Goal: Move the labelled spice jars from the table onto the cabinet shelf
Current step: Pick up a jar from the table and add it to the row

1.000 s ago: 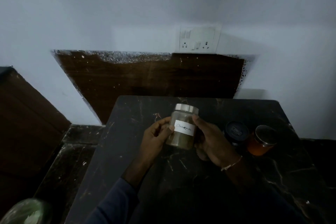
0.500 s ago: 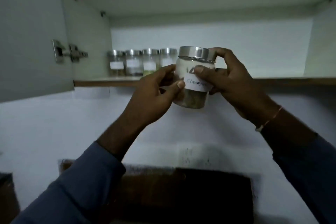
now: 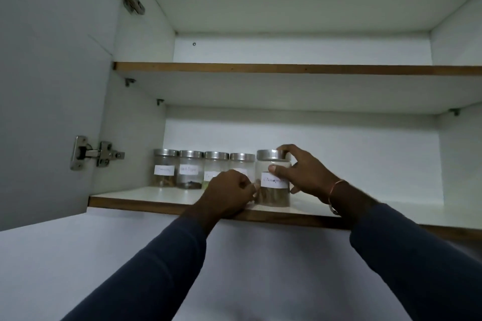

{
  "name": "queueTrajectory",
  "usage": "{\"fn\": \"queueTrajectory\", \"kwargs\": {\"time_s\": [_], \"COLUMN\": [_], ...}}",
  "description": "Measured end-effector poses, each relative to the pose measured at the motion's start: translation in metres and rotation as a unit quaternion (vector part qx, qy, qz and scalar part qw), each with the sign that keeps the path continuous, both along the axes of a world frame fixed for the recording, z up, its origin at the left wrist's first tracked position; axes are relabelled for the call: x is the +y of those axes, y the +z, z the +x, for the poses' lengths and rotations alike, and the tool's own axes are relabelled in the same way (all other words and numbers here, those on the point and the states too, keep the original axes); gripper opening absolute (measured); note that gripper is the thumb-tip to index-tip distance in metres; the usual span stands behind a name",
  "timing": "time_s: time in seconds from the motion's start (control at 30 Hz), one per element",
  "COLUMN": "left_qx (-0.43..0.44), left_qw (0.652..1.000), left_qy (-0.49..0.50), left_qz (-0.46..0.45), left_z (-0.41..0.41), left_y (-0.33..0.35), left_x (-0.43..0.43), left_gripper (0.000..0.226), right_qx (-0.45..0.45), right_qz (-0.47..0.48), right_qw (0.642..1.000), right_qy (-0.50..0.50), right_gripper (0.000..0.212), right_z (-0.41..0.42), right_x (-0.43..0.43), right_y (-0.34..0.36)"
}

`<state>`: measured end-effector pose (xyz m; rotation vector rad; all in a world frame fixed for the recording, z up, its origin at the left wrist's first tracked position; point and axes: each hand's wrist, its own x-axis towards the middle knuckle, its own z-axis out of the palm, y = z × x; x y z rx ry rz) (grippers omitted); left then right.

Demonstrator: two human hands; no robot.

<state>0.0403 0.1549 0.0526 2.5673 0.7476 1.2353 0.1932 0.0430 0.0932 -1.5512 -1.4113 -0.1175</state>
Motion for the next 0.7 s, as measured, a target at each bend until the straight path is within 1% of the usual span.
{"fn": "queueTrajectory", "kwargs": {"time_s": [0.13,0.27,0.43,0.6,0.7], "left_qx": [0.028,0.043,0.046,0.049,0.042], "left_qw": [0.999,0.998,0.998,0.997,0.997], "left_qy": [0.042,0.045,0.044,0.05,0.051], "left_qz": [0.003,0.009,0.014,0.031,0.044], "left_z": [0.011,0.011,0.014,0.019,0.02], "left_y": [-0.001,-0.004,-0.006,-0.007,-0.008], "left_x": [0.005,0.005,0.014,0.021,0.021], "left_gripper": [0.024,0.023,0.029,0.027,0.03], "right_qx": [-0.003,-0.032,-0.051,-0.084,-0.101], "right_qz": [-0.044,-0.091,-0.137,-0.149,-0.147], "right_qw": [0.997,0.988,0.979,0.97,0.968], "right_qy": [-0.065,-0.123,-0.145,-0.172,-0.178], "right_gripper": [0.038,0.042,0.042,0.043,0.046], "right_z": [0.02,0.033,0.045,0.055,0.06], "right_x": [0.033,0.064,0.092,0.108,0.113], "right_y": [0.011,0.02,0.028,0.028,0.028]}}
